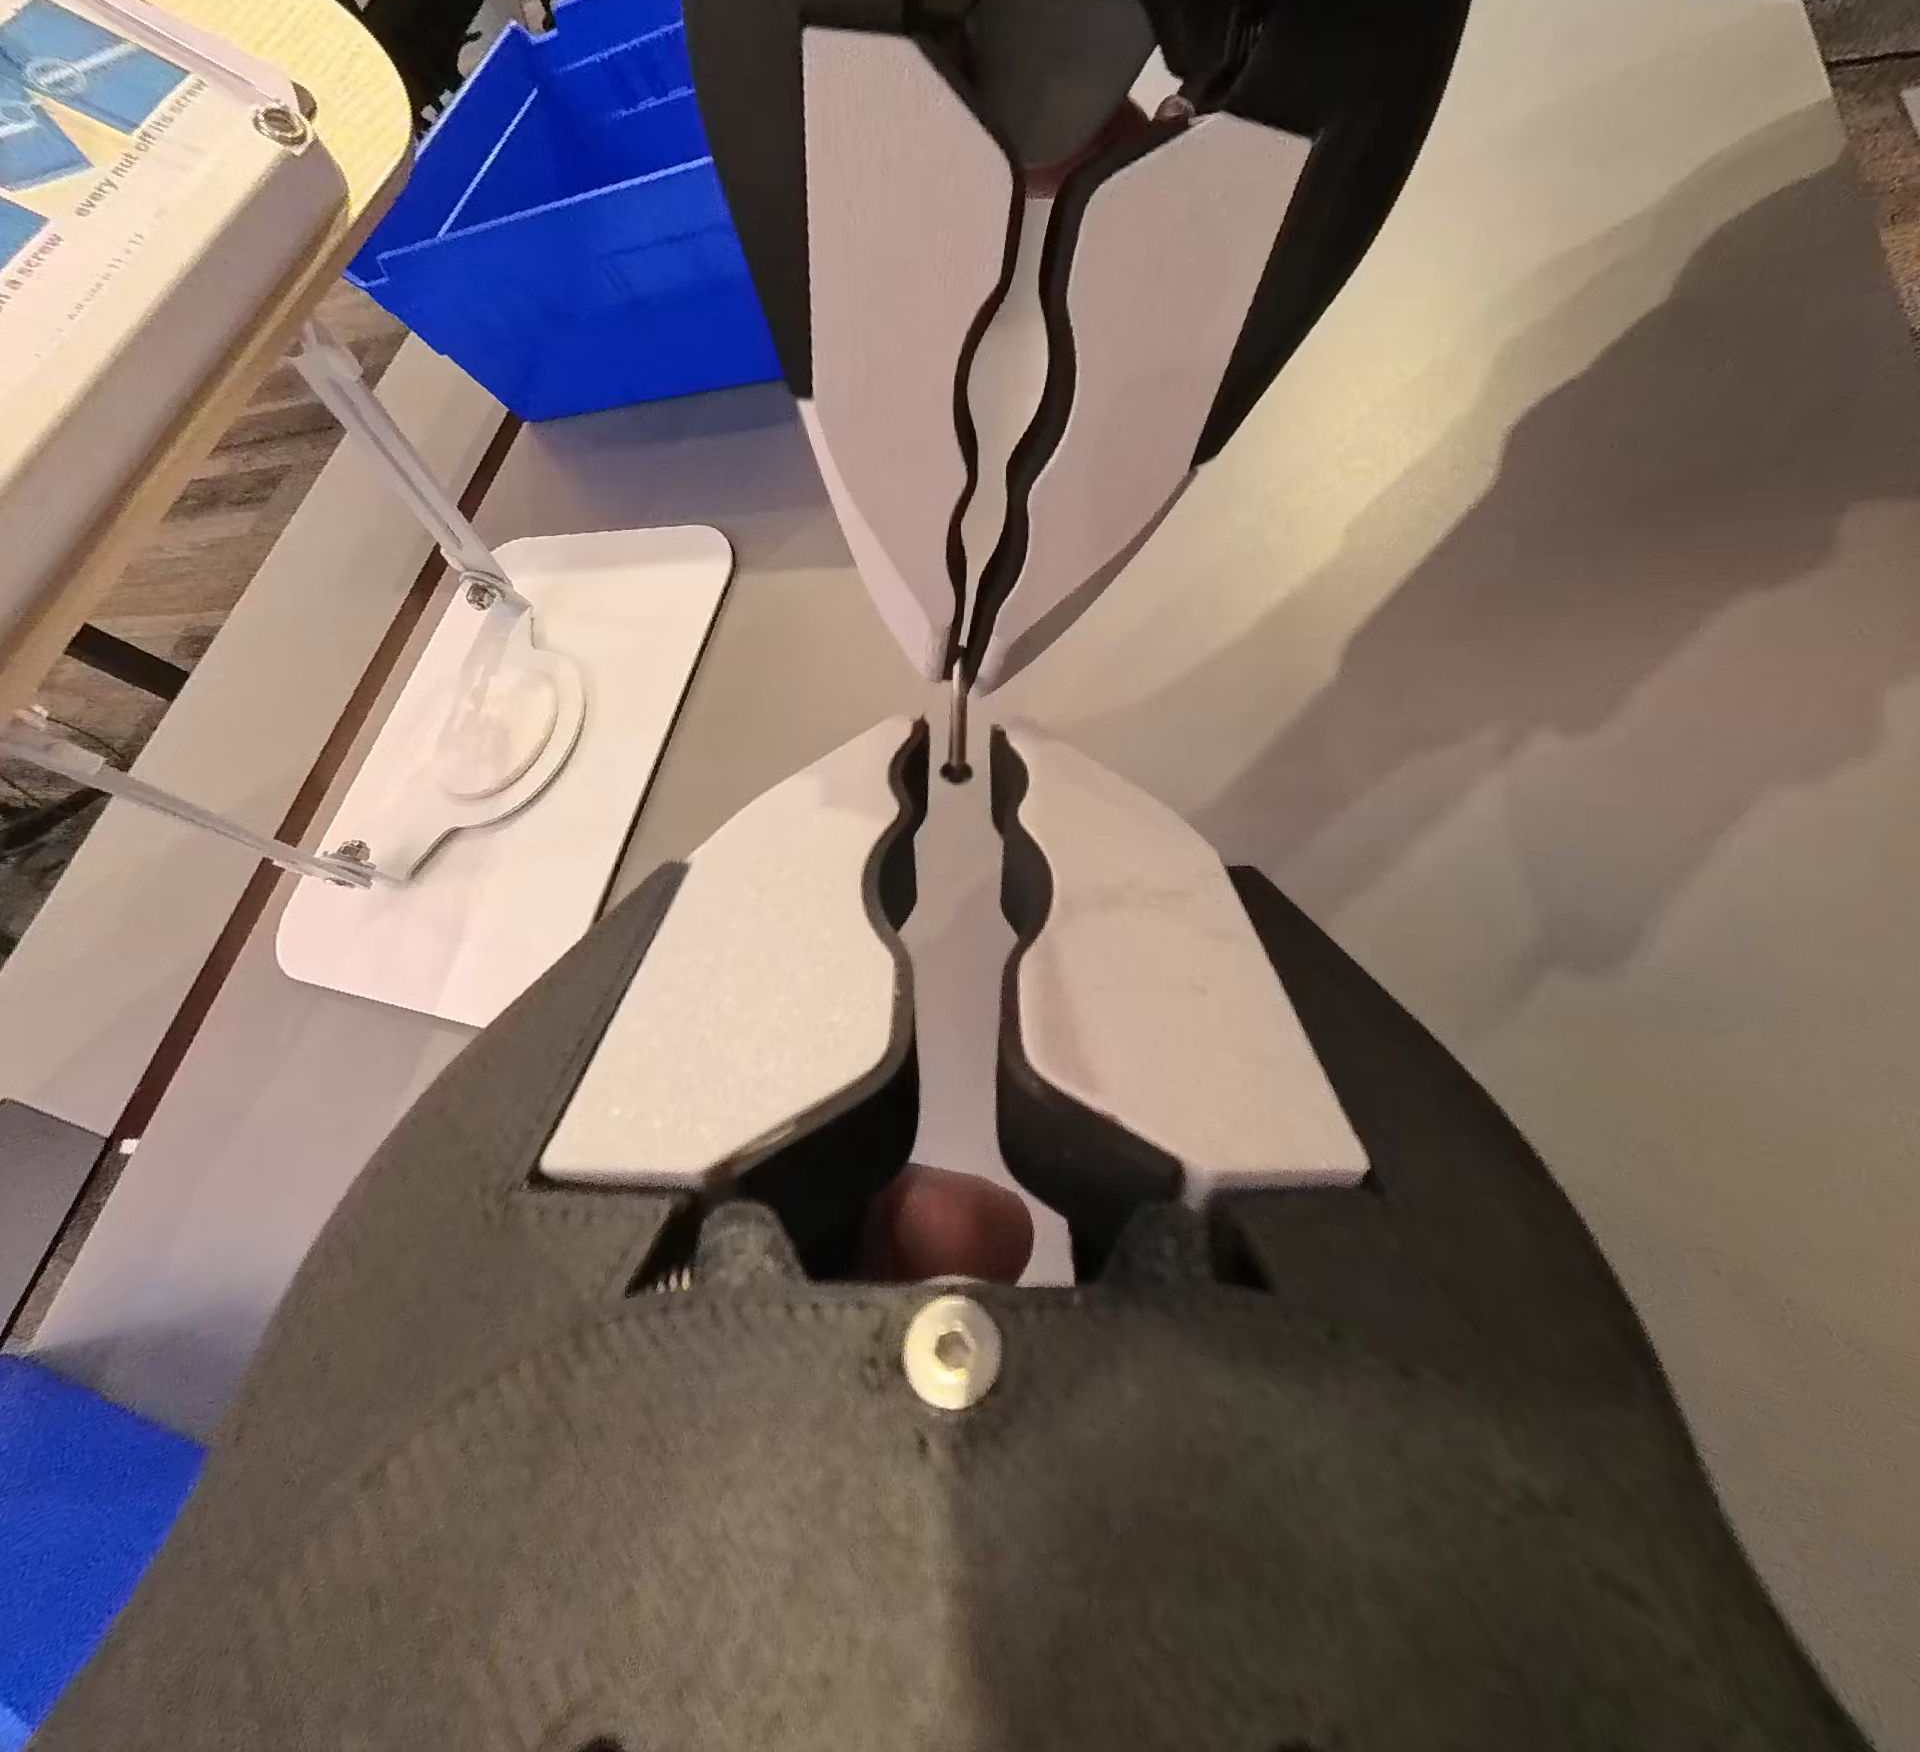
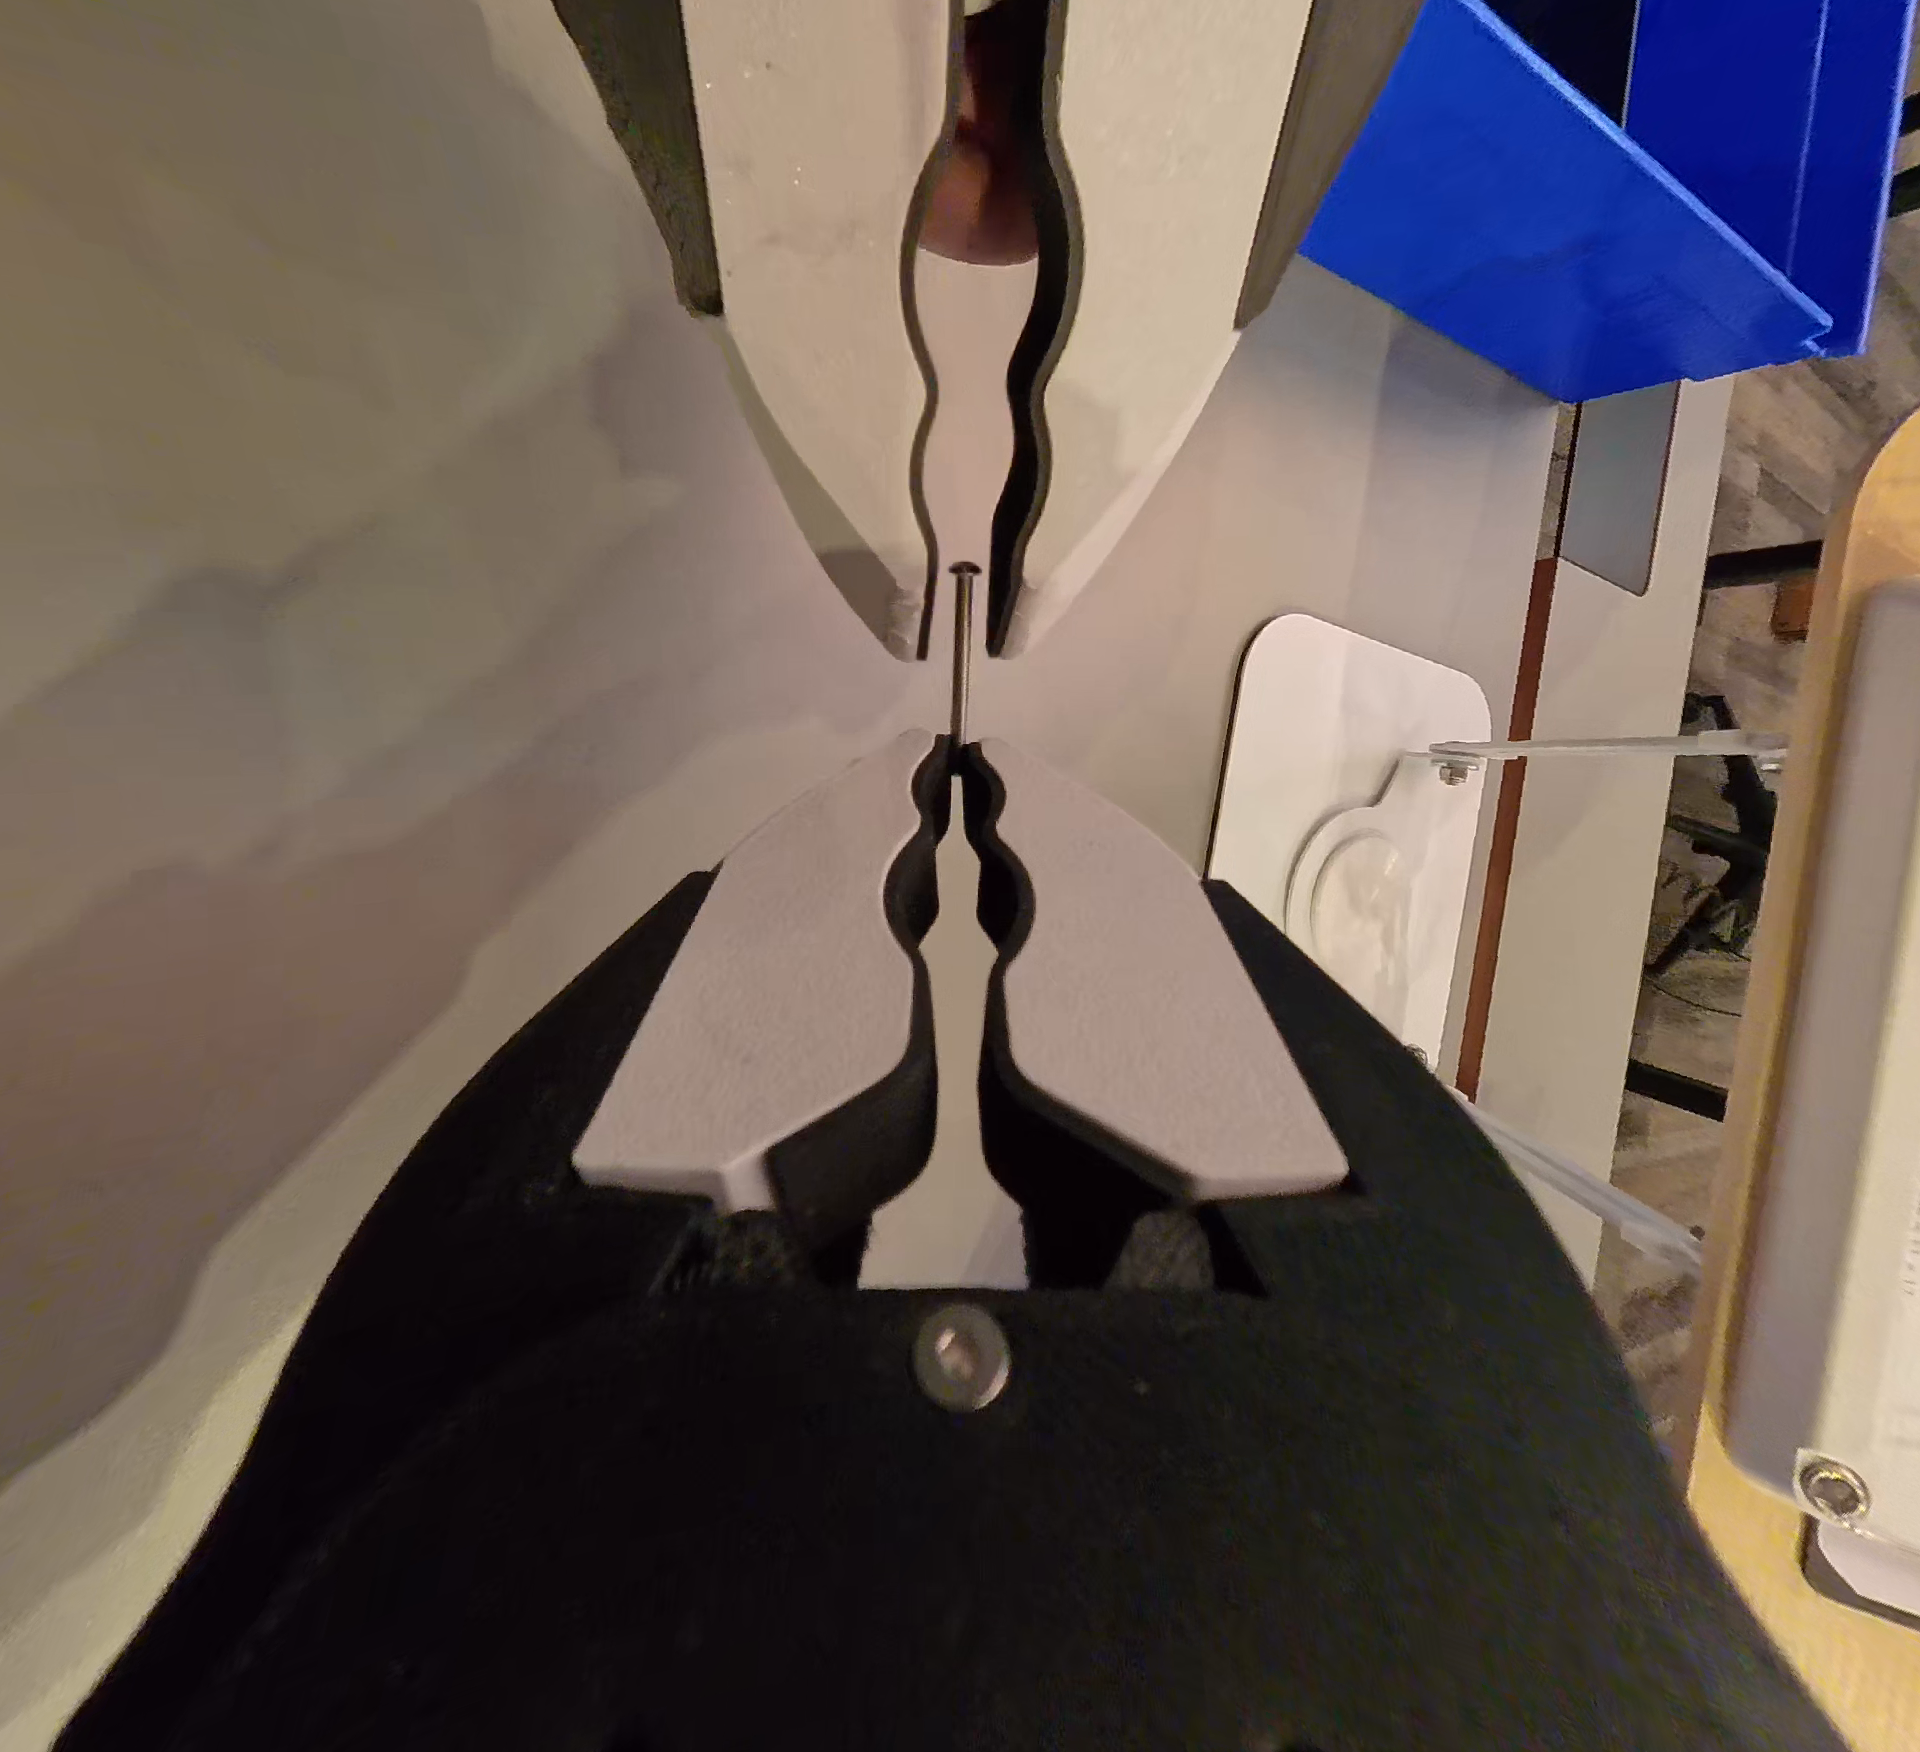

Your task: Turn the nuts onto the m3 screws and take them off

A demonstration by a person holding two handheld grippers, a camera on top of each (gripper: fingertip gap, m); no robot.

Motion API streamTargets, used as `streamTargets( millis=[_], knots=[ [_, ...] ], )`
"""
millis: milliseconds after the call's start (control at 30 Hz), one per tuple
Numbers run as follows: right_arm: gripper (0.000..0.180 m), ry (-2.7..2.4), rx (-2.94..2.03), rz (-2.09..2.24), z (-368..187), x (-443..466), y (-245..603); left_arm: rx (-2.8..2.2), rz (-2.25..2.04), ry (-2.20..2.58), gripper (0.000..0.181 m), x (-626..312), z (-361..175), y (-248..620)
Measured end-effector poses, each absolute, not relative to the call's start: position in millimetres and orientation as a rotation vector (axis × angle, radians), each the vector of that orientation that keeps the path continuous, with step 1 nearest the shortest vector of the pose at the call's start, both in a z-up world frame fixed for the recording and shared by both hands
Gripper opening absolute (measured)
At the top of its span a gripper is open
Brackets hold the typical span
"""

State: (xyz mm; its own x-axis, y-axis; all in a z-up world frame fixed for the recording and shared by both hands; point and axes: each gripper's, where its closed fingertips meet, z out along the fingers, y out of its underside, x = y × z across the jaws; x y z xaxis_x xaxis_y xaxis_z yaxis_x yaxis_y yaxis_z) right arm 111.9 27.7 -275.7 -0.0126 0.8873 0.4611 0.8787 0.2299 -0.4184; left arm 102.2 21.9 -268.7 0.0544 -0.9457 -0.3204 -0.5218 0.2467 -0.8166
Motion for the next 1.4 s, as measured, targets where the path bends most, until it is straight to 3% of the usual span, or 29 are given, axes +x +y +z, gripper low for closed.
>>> streamTargets(
  millis=[433, 567, 833, 1067, 1400],
  knots=[
    [0.002, -1.834, -1.593, 0.059, -272.7, 111.8, 27.1, -1.391, -0.585, 1.585, 0.003, 102.6, -267.2, 21.9],
    [0.019, -1.749, -1.618, 0.220, -266.9, 114.9, 27.2, -1.416, -0.608, 1.518, 0.003, 91.2, -259.9, 29.6],
    [0.017, -1.664, -1.815, 0.619, -314.2, 119.5, 32.9, -1.507, -0.786, 1.253, 0.003, 48.4, -243.3, 40.1],
    [0.011, -1.807, -1.932, 0.483, -360.4, 128.2, 40.9, -1.514, -0.809, 1.152, 0.003, 27.7, -235.3, 49.7],
    [0.011, -1.866, -1.946, 0.497, -375.1, 123.7, 43.2, -1.518, -0.838, 1.143, 0.003, 23.9, -238.5, 52.4]
  ],
)
